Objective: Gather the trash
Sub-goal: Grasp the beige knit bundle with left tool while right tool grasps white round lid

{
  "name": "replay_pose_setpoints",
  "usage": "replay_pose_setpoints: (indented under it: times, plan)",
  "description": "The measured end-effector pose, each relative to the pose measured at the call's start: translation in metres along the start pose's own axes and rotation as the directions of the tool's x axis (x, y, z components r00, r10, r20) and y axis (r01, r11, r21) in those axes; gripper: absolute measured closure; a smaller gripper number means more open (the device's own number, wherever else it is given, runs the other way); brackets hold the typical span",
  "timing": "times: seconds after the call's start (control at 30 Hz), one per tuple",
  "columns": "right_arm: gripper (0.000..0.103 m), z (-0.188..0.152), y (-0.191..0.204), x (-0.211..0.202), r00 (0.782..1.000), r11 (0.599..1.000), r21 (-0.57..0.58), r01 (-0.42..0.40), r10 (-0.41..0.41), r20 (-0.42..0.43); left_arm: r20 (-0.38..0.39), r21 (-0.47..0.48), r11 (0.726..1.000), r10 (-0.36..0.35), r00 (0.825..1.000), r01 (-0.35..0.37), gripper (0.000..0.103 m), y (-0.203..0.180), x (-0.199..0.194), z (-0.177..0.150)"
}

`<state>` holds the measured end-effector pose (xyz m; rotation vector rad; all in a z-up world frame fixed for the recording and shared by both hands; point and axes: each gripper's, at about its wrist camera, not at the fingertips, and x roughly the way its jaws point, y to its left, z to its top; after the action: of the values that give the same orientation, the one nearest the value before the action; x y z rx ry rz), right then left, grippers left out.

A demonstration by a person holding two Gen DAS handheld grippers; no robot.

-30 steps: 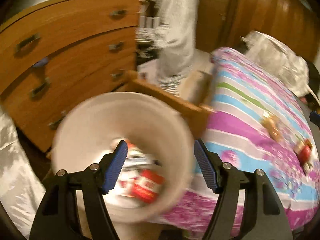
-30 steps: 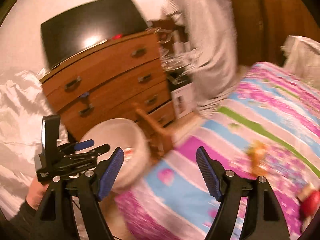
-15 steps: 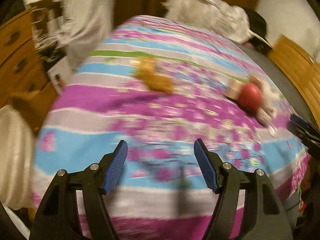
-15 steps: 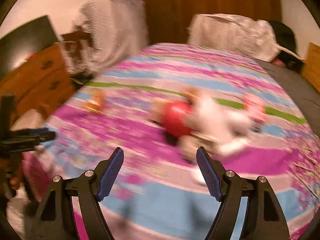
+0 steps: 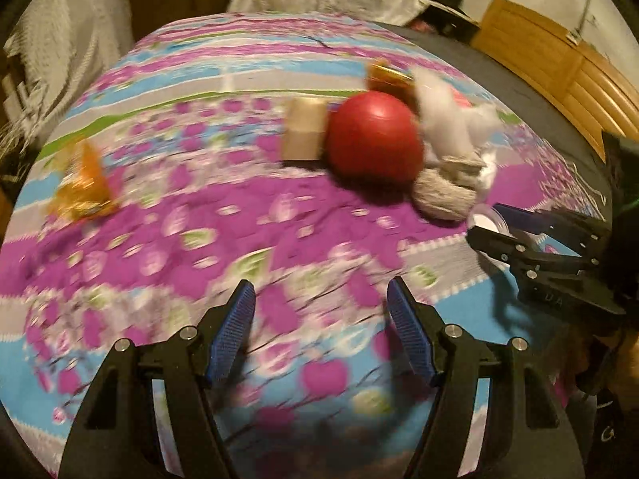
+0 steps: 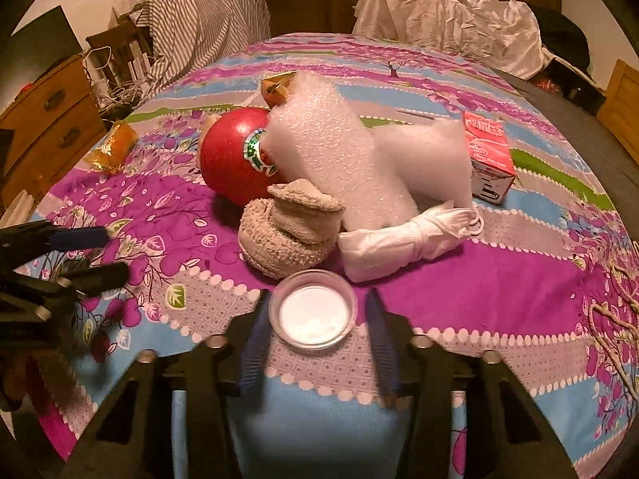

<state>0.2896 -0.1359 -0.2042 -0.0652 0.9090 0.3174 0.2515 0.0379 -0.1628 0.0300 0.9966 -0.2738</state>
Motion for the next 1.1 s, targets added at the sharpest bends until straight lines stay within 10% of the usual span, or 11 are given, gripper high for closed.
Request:
replay_pose_setpoints:
  times: [0.63, 0.8, 1.1]
  plan:
    - [0.061, -0.061, -0.097, -0.044, 0.999, 0.994, 0.104, 0.019, -0.022, 0.029, 0.004, 0.108, 0.988, -0.113, 0.994, 0.112, 0.037, -0.084, 0.053, 0.048]
    - [0.061, -0.063, -0.096, -0.042, 0.999, 0.993, 0.118, 0.017, -0.023, 0.049, 0.001, 0.089, 0.993, -0.084, 0.996, 0.083, 0.059, -0.084, 0.059, 0.052]
    - [0.062, -0.068, -0.085, -0.053, 0.993, 0.991, 0.126, 0.034, -0.048, 0.112, 0.051, 0.078, 0.996, -0.055, 0.997, 0.051, 0.068, -0.083, 0.044, 0.041]
